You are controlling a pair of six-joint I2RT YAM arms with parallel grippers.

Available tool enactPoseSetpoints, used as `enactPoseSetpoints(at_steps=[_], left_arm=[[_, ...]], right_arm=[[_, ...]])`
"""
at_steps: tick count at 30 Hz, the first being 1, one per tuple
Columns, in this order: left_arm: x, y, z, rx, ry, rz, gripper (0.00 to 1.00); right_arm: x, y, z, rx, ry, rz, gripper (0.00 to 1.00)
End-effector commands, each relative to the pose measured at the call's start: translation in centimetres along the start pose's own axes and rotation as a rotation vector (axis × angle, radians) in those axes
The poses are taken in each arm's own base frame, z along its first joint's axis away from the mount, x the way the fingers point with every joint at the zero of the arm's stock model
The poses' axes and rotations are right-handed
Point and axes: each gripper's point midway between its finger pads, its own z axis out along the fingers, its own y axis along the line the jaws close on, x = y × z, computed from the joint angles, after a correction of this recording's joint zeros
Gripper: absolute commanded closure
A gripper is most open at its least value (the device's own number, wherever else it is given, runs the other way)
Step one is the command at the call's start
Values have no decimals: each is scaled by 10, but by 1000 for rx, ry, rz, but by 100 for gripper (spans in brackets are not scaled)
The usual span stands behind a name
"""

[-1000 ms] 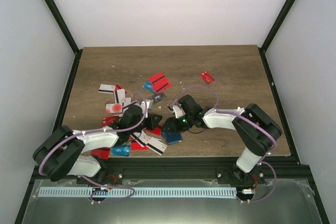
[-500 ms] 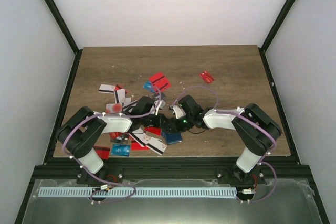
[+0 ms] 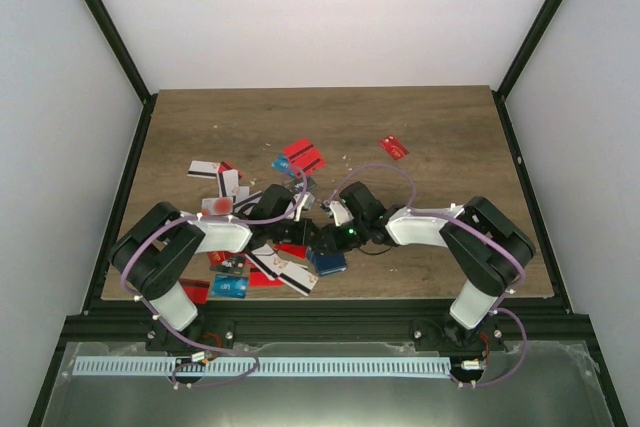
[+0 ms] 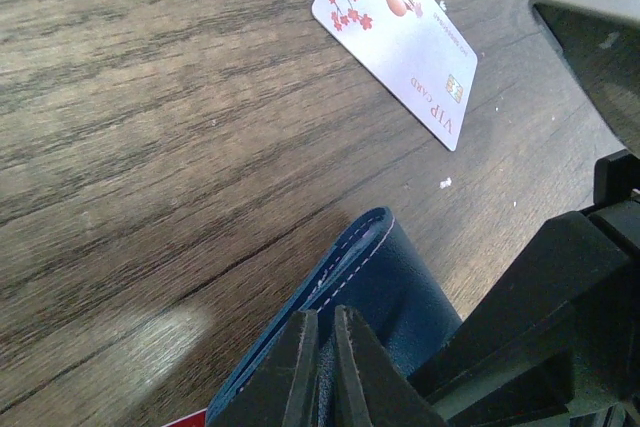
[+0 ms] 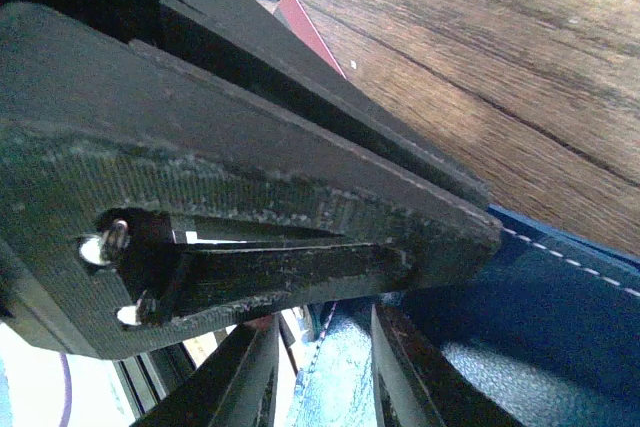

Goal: Put the credit cards into the card holder

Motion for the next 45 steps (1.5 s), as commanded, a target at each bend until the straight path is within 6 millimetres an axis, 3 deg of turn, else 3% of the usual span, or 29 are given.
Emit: enactPoseSetpoints(at_steps=[1, 10, 17, 22, 32, 45], left_arm=[[19, 7, 0, -7, 57, -32, 92], [20, 7, 1, -3, 57, -32, 92], [21, 8, 0, -3, 57, -31, 92], [21, 8, -1, -7, 55, -33, 92], [26, 18, -10, -70, 28, -68, 93], [25, 19, -14, -103, 10, -78, 93]], right_arm=[[-14, 1, 3, -3, -35, -21, 73], [-16, 3, 8, -31, -27, -13, 76], [-15, 3, 12, -42, -18, -7, 84], [-15, 3, 11, -35, -14, -1, 99], [-6, 9, -13, 2, -27, 40, 99], [15, -9, -22, 96, -1, 112, 99]])
